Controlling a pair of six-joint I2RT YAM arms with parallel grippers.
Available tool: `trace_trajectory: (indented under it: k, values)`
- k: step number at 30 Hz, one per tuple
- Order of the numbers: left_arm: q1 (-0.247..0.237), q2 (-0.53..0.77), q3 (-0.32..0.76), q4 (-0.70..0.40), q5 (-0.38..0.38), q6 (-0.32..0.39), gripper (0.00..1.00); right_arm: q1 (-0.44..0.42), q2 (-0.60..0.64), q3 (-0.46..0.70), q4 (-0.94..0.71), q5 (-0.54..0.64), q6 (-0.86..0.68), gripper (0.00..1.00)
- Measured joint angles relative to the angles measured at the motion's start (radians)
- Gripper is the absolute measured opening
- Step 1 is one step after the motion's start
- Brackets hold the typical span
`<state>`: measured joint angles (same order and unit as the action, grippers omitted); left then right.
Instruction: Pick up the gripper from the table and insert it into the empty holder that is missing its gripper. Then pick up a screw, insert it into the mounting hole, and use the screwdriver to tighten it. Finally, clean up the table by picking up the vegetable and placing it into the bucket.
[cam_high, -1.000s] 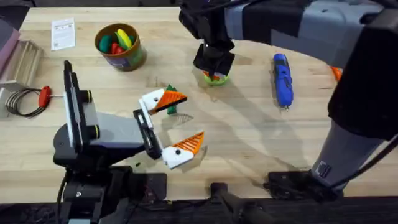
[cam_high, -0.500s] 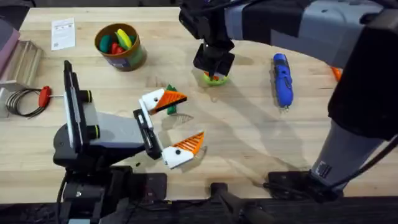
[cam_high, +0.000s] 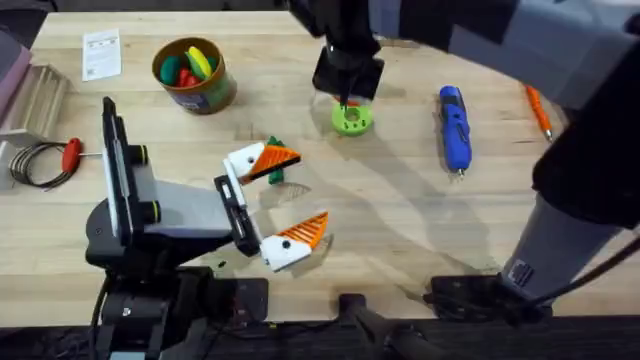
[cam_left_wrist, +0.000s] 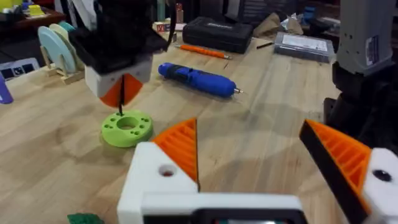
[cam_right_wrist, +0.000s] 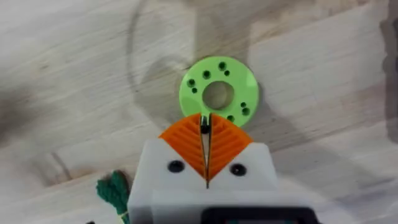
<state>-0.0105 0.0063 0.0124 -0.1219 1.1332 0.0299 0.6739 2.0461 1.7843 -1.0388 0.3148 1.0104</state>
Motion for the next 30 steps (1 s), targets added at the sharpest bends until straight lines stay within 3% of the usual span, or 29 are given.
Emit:
trace_trajectory:
  k: [10, 20, 30]
  values:
    - [0.0, 0.0, 0.0, 0.0, 0.0, 0.0, 0.986, 0.0, -0.125, 0.127, -0.052, -0.022, -0.322, 0.006]
    - [0.0, 0.0, 0.0, 0.0, 0.0, 0.0, 0.985, 0.0, -0.292, 0.132, -0.082, -0.278, -0.785, 0.006]
    - [0.0, 0.0, 0.0, 0.0, 0.0, 0.0, 0.986, 0.0, -0.415, 0.133, -0.23, -0.41, -1.065, 0.006]
